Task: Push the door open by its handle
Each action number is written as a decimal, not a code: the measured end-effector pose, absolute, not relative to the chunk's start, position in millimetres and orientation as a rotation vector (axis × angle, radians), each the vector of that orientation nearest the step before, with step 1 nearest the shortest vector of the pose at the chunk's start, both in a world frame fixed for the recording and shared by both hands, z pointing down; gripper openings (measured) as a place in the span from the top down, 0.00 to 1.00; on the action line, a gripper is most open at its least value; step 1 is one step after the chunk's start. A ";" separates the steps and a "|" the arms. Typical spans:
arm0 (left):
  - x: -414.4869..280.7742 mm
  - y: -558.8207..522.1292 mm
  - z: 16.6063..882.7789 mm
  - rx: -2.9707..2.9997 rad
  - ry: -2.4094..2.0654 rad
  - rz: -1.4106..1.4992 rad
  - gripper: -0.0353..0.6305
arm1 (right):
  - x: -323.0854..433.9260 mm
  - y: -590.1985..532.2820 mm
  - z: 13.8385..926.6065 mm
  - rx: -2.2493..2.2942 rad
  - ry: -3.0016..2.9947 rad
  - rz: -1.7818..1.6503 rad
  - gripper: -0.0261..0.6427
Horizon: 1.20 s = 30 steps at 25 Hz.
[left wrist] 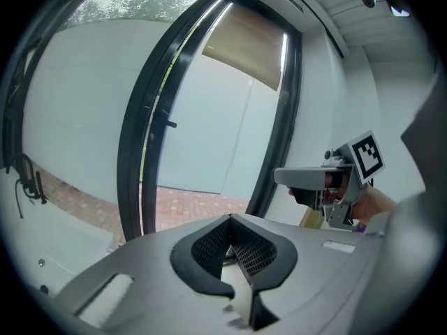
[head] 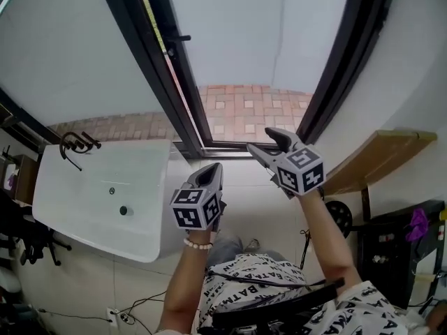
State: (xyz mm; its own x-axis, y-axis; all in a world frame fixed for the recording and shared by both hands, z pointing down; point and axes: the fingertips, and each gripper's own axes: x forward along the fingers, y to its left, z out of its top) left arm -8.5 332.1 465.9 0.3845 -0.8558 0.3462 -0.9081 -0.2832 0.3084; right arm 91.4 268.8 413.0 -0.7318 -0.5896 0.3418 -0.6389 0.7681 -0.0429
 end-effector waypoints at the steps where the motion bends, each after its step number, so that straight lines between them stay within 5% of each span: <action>1: -8.1 325.7 463.6 2.186 -1.524 0.154 0.95 | 86.7 257.9 406.7 0.922 -2.658 0.208 0.52; 9: 9.7 263.2 461.2 2.140 -1.607 0.129 0.95 | 68.0 162.9 386.1 0.740 -2.658 0.046 0.52; 30: -100.6 31.1 475.6 2.064 -1.715 0.042 0.95 | -106.2 -84.8 358.0 0.462 -2.626 -0.236 0.53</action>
State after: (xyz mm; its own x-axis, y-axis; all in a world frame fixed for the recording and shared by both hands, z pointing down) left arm -100.6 31.1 475.6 0.2251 -0.9252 0.3054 -0.9390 -0.1224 0.3213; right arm -106.2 -84.8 358.0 -0.8374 -0.3601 0.4112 -0.2811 0.9289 0.2410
